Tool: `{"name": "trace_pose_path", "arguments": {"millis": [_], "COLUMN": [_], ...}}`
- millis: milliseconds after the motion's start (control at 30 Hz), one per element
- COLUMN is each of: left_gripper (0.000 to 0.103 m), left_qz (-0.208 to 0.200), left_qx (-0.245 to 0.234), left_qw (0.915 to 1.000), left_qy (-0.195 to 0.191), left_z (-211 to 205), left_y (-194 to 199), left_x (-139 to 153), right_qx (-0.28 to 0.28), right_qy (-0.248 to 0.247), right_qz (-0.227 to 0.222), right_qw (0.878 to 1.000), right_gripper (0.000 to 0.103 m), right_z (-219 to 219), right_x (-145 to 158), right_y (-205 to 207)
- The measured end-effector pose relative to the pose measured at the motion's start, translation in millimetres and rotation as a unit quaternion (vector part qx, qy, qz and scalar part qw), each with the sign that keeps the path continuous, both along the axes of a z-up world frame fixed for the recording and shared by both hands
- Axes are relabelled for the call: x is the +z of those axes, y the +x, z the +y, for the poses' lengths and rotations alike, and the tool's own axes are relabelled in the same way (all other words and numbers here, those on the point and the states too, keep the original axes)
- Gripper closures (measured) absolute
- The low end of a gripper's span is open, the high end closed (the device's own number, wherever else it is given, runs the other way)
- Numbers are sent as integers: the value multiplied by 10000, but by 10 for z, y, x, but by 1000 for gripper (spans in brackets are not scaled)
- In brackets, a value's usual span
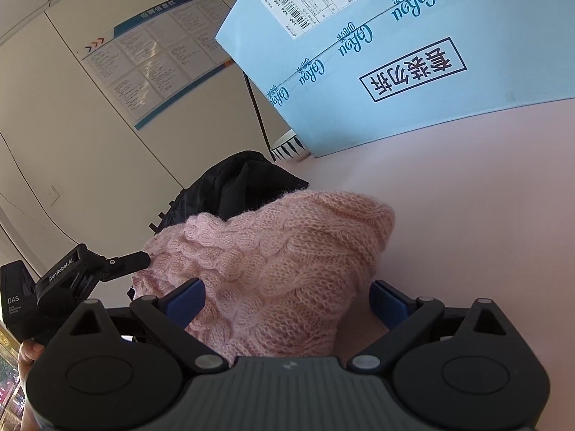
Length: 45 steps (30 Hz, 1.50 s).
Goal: Fold clothes
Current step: 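Move both tools to the pink sweater lying on the black jacket, then grasp the pink sweater with both grippers and lift it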
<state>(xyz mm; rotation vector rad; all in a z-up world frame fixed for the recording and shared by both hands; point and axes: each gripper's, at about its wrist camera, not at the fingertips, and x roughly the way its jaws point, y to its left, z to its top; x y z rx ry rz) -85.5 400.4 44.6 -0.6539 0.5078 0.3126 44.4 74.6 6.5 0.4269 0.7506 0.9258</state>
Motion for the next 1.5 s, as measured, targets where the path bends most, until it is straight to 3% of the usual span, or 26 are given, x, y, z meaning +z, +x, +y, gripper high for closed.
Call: {"name": "trace_pose_path", "arguments": {"millis": [33, 67, 100, 167, 200, 333, 500, 567, 767, 1033, 1233, 1367, 1500], "left_gripper": [12, 17, 27, 42, 58, 80, 83, 83, 83, 83, 83, 83, 82], "left_qz": [13, 69, 94, 104, 109, 32, -98, -134, -439, -610, -341, -67, -56], "left_qx": [-1, 65, 77, 65, 59, -29, -127, -110, -376, -1183, -1963, -2493, -2797], "left_qw": [10000, 9999, 9999, 9998, 9997, 9984, 9870, 9830, 9794, 9718, 9678, 9577, 9487], "left_qy": [-2, 51, 91, 176, 218, 559, 1601, 1826, 1934, 1948, 1536, 1435, 1475], "left_z": [-8, -22, -34, -67, -83, -207, -554, -674, -930, -1521, -2132, -2718, -3142], "left_y": [16, 33, 47, 49, 49, 21, -61, -115, -232, -211, -131, -57, -40], "left_x": [-1, -2, -3, -2, -1, 79, 296, 424, 716, 926, 642, 341, 190], "right_qx": [-36, -76, -92, -60, -34, 130, 109, 84, -28, -440, -842, -1188, -1552], "right_qy": [1, -48, -108, -129, -31, 117, 134, 171, 355, 470, 163, -255, -630], "right_qz": [10, 14, 54, 237, 362, 448, -114, -221, -387, -622, -578, -476, -355], "right_qw": [10000, 10000, 9999, 9996, 9993, 9988, 9998, 9996, 9986, 9960, 9946, 9915, 9852], "right_gripper": [5, 15, 36, 59, 63, 78, 84, 85, 85, 85, 85, 85, 85], "right_z": [3, 5, 4, -6, -28, -51, -65, -91, -322, -1057, -1862, -2386, -2858], "right_x": [-3, -5, -15, -54, -84, -106, 37, 99, 310, 638, 753, 738, 668], "right_y": [7, 12, 25, 65, 90, 93, -80, -131, -280, -461, -645, -799, -933]}}
